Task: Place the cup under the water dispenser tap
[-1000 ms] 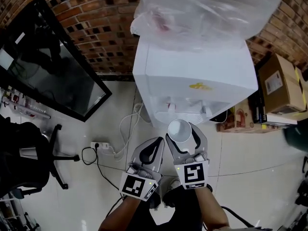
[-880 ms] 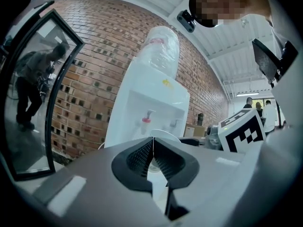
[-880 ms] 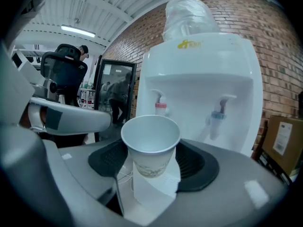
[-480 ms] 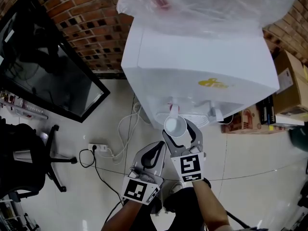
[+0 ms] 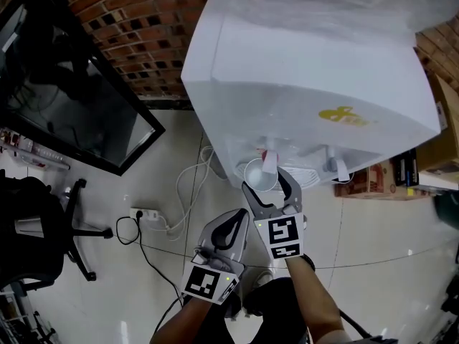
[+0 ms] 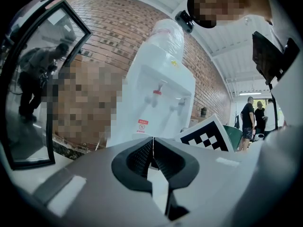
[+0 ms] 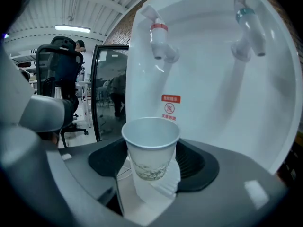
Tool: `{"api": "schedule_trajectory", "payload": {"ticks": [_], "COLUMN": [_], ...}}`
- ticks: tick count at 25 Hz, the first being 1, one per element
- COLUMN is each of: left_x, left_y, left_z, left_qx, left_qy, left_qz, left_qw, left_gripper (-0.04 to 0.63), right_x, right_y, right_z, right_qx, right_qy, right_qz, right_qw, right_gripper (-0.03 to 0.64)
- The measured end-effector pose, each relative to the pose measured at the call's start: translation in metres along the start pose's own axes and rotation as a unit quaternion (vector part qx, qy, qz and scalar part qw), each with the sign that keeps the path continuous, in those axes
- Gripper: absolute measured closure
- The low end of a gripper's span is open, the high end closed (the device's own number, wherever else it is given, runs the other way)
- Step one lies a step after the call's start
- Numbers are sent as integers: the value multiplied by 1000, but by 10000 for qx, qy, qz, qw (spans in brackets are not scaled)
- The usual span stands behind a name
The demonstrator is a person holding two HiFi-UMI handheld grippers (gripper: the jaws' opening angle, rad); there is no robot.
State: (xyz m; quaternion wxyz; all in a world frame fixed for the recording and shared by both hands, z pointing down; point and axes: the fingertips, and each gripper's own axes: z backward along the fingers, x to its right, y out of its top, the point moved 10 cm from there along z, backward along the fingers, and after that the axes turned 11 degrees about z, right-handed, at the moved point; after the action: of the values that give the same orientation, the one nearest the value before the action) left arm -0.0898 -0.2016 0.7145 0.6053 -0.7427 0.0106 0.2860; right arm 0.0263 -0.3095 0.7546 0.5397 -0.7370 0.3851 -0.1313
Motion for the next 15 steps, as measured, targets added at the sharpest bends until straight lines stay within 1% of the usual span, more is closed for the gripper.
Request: {"api": "schedule_trajectory", "payload": {"ticks": [6, 9, 12, 14, 15], "left_x": [-4, -6, -7, -6, -4], "left_y": [0, -1, -2, -5, -5], "left_z": [3, 4, 3, 3, 3], "left_qx": [30, 32, 149, 139, 78], "left_qy": [63, 92, 64, 35, 36], "left_qz": [-11, -35, -84, -92, -74], "left_qw": [10000, 9999, 9998, 9999, 9999], "left_gripper": [601, 601, 601, 601, 601], "right_x": [1, 1, 2, 3, 4], "right_y": [0, -2, -5, -8, -9], "right_z": [-5, -8, -9, -8, -7], "right_qx": [164, 173, 145, 97, 94], "right_qy": [-130, -81, -65, -96, -118], "right_qz": [48, -28, -100, -129, -144], "right_qw": [9998, 9998, 9998, 9998, 9998], "right_gripper": [290, 288, 282, 224, 216]}}
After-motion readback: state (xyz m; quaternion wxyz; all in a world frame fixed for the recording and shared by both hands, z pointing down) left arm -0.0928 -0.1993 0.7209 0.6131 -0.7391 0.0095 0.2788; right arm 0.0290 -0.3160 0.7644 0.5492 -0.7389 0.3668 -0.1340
